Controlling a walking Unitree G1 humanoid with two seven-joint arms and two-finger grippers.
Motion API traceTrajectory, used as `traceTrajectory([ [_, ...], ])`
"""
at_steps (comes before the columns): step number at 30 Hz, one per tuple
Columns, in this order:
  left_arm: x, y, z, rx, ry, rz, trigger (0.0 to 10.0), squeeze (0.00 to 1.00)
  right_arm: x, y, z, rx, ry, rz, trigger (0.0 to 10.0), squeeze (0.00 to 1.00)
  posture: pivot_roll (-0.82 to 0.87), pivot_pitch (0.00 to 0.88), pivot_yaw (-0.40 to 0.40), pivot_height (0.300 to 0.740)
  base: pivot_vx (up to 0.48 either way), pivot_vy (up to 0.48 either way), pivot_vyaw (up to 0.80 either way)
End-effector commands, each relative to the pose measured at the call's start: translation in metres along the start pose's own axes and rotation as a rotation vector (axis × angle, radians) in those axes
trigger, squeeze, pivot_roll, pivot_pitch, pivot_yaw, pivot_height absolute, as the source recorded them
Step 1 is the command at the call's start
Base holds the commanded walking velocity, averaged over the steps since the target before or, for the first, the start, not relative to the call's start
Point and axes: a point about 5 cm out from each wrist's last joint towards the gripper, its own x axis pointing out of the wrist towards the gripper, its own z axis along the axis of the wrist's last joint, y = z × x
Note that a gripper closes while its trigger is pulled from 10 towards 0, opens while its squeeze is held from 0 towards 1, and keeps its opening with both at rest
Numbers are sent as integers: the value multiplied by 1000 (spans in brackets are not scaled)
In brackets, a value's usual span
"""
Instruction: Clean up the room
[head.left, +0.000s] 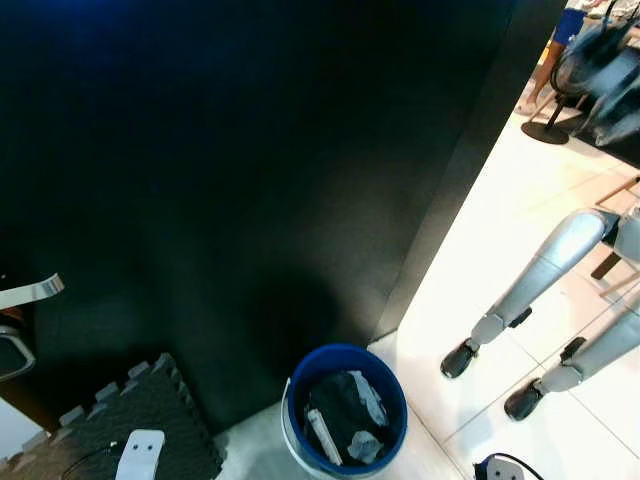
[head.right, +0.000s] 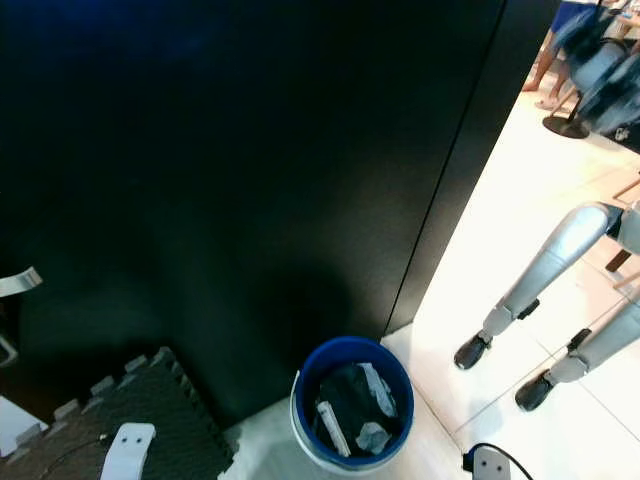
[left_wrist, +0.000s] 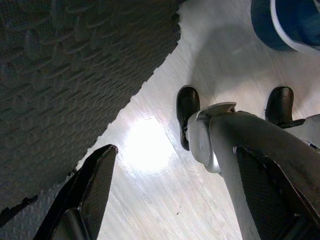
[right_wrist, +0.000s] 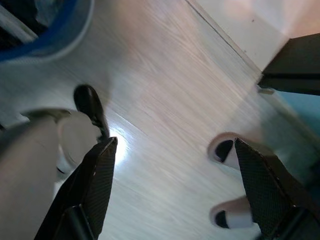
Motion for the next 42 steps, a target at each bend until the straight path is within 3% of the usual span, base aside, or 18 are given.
traceTrajectory([
  [1,-1,1,-9,10,43,4,10000,0,0,1,-1,38,-7,4,10000,0,107,45,-65,740,-382,0,0],
  [9,-1,1,-6,27,39,9,10000,0,0,14,30,132,-116,67,10000,0,116,39,-75,740,-190,0,0],
  [10,-1,1,-6,34,39,5,10000,0,-1,21,49,216,-183,120,10000,0,114,37,-76,740,0,0,0],
  [13,0,0,-6,38,38,2,10000,0,-2,25,63,275,-231,157,10000,0,114,37,-76,740,0,0,0],
  [15,0,0,-5,43,40,-7,10000,0,-7,33,91,362,-324,243,10000,0,110,38,-75,740,0,0,0],
  [23,0,-1,-5,51,40,-17,10000,0,-20,52,136,441,-477,409,10000,0,104,42,-82,740,0,0,0],
  [27,0,-2,-6,60,45,-27,10000,0,-28,60,159,543,-551,471,10000,0,104,41,-85,740,0,0,0],
  [29,0,-3,-6,67,45,-32,10000,0,-32,60,169,589,-589,491,10000,0,107,39,-85,740,0,0,0],
  [31,0,-4,-6,71,46,-38,10000,0,-44,55,197,774,-702,564,10000,0,111,40,-85,740,0,0,0],
  [32,0,-4,-6,71,46,-38,10000,0,-44,55,197,774,-702,564,10000,0,111,40,-85,740,0,0,0],
  [33,0,-4,-6,72,45,-39,10000,0,-56,50,219,876,-804,630,10000,0,111,40,-85,740,0,0,0],
  [35,0,-4,-6,72,45,-39,10000,0,-56,50,219,876,-804,630,10000,0,111,40,-85,740,0,0,0],
  [36,0,-4,-6,72,45,-40,10000,0,-68,44,240,919,-902,672,10000,0,111,40,-85,740,0,0,0],
  [37,0,-4,-6,72,45,-40,10000,0,-68,44,240,919,-902,672,10000,0,111,40,-85,740,0,0,0],
  [38,0,-4,-6,76,45,-40,10000,0,-85,35,264,929,-1016,686,10000,0,110,35,-80,740,0,0,0],
  [42,0,-4,-6,76,45,-40,10000,0,-85,35,264,929,-1016,686,10000,0,110,35,-80,740,0,0,0],
])
